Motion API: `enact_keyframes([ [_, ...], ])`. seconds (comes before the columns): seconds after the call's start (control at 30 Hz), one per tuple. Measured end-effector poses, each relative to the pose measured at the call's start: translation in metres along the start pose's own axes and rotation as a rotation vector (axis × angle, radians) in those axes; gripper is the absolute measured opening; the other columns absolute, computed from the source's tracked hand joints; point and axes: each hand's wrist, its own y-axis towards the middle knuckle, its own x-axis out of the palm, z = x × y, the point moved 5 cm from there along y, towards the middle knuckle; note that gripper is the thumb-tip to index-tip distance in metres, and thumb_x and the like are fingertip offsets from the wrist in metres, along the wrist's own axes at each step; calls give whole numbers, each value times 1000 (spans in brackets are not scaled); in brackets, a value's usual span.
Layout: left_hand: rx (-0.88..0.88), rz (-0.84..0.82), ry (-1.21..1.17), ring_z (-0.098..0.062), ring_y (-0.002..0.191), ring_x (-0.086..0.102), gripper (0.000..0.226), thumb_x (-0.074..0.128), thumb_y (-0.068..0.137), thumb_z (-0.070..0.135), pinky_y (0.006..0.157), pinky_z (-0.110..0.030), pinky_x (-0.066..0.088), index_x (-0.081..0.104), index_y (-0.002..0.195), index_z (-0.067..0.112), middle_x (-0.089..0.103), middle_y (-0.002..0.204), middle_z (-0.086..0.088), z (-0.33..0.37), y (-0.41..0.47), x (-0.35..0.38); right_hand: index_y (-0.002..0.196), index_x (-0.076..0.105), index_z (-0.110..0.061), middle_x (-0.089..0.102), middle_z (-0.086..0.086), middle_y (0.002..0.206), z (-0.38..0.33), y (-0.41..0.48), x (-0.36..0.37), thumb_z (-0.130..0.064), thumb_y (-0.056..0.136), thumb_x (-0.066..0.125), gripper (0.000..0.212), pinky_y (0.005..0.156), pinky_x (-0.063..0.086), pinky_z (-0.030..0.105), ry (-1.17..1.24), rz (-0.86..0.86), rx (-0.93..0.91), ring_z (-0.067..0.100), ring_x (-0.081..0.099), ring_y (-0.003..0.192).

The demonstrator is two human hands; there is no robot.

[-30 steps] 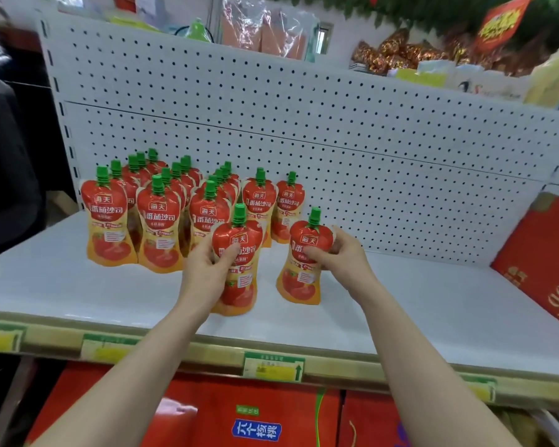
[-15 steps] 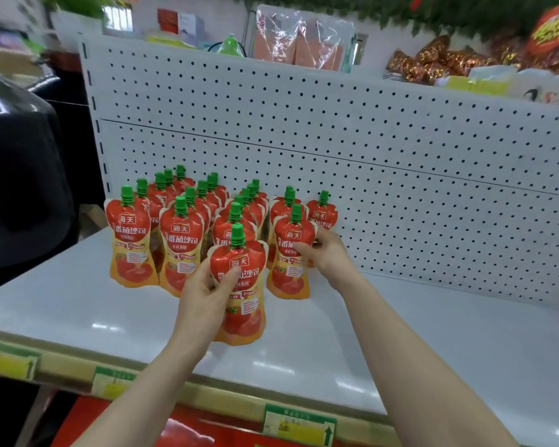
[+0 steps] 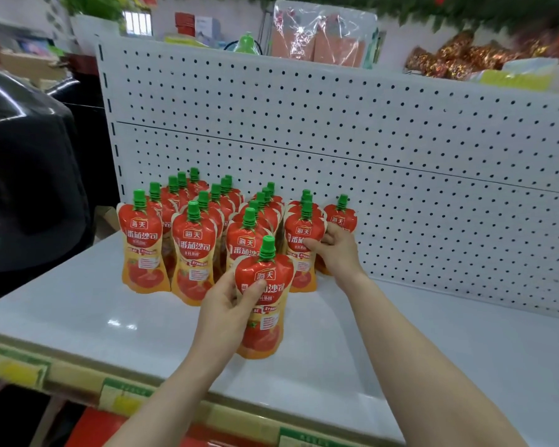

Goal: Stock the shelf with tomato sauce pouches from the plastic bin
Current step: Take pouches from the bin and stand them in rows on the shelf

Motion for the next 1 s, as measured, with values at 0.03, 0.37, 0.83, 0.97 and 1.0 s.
enact_keyframes([
  [0.03,0,-1,0,-4,98,68,22,61,90,25,75,-19,56,64,110,32,73,103,14,0,0,1,113,64,-11,74,6,106,-1,-1,-1,-4,85,74,31,83,61,36,0,-4,10,18,72,96],
  [0.37,-7,-19,-11,-9,101,69,25,61,91,24,85,-31,55,64,116,26,73,107,8,0,-3,10,101,67,-20,71,-4,86,-59,-77,-14,-31,93,66,14,62,50,21,-102,9,-103,3,63,73],
  [0.83,-54,-67,44,-7,101,67,33,67,85,30,88,-31,54,59,115,23,72,105,4,-9,-7,24,87,72,-13,74,10,78,-74,-104,-17,-8,91,68,8,54,55,21,-114,-141,-103,21,67,69],
  [0.97,-2,-24,358,-1,96,63,24,67,89,20,89,-26,53,62,112,24,68,103,12,-23,-11,11,88,74,-15,73,0,71,-60,-94,-39,-11,91,69,8,54,56,23,-149,56,-132,10,63,60],
  [1.0,-14,-68,432,-1,98,62,25,67,89,22,90,-27,53,63,113,25,67,106,14,-28,-11,13,90,75,-13,72,1,71,-56,-91,-41,-11,91,69,6,54,56,24,-152,95,-133,9,62,58],
])
